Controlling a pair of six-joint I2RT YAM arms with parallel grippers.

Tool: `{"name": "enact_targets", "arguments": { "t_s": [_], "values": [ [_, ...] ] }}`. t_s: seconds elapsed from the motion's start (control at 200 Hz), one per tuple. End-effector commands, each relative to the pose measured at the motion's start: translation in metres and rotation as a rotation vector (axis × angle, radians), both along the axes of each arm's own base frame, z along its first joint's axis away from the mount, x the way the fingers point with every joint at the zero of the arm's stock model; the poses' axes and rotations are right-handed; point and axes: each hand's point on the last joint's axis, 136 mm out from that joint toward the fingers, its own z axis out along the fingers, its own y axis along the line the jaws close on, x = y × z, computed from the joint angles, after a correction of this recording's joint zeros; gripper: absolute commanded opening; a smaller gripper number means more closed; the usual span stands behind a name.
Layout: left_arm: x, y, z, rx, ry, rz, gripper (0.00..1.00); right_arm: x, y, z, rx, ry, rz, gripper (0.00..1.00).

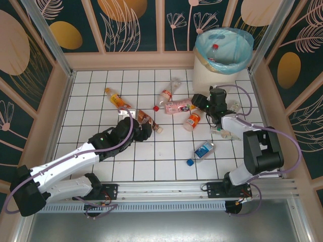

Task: Put the plastic bottles in the bin

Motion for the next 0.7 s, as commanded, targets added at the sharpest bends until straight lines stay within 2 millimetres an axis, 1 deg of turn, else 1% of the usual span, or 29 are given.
{"name": "enact_targets", "arguments": {
  "t_s": [0.0,0.135,0.29,0.4,0.555,0.696],
  "values": [
    [0.002,-0.003,0.012,-0.048,-0.019,0.005,0.81,0.008,-0.027,-0.004,-0.057,0.008,-0.074,0.66],
    [0.001,-0.003,0.013,-0.053,-0.017,0.007,0.81,0.026,-0.031,-0.010,-0.052,0.021,-0.073,0.66],
    [0.001,0.000,0.014,-0.054,-0.016,0.016,0.81,0.042,-0.025,-0.018,-0.043,0.033,-0.054,0.66],
    [0.000,0.001,0.017,-0.055,-0.020,0.020,0.81,0.050,-0.023,-0.029,-0.038,0.048,-0.050,0.66],
    [-0.001,0.002,0.015,-0.053,-0.014,0.022,0.81,0.054,-0.021,-0.048,-0.035,0.085,-0.040,0.67],
    [-0.001,0.003,0.014,-0.050,-0.011,0.024,0.81,0.054,-0.016,-0.058,-0.012,0.104,-0.017,0.69]
  ]
}}
